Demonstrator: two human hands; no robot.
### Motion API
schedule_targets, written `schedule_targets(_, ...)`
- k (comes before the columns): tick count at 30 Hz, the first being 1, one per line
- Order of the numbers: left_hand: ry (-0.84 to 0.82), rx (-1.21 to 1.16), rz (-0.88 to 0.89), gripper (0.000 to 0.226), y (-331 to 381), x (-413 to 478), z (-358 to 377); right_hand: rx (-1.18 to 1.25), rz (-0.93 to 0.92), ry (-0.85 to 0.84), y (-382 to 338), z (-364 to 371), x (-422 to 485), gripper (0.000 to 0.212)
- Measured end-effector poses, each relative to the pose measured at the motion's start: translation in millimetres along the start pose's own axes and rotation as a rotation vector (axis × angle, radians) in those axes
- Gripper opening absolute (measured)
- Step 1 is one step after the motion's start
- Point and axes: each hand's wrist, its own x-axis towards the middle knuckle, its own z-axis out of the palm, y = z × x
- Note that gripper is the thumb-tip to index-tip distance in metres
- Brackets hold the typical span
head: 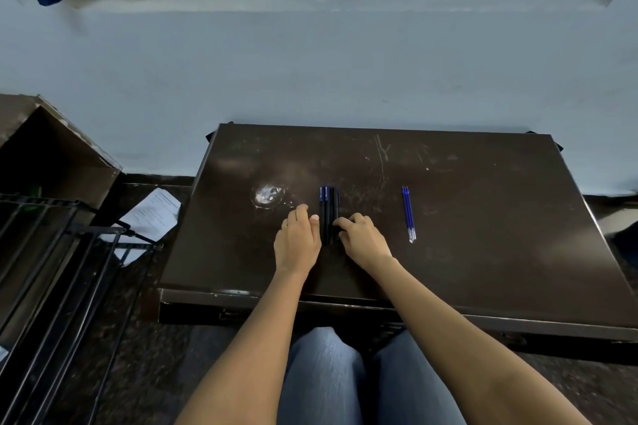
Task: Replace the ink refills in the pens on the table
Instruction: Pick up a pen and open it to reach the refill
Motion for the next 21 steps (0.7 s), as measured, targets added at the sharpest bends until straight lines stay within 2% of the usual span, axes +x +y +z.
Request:
schedule_targets(4,-0.026,-0.018,-0.008,0.036,4,-5,6,-0.020,-0.001,0.002,-5,-5,6,0.028)
schedule_targets(9,-0.034,-0.024,0.002,0.037,4,-7,10,-0.066,0.038,-0.072,-13,-5,9,0.022)
schedule_targets(15,-0.033,-0.109,-0.014,0.034,9,-9,10,-0.044,0.175,-0.066,-11,-1,-5,0.027)
schedule_targets(18,-0.039,-0.210,-0.073,0.031,17,-11,8,0.125,0.259,-0.001,-6,-4,-20,0.024)
schedule_targets(21,-0.052,-0.363,-0.221,0.032,29,-7,10,0.378,0.236,0.099,-5,-5,-36,0.012)
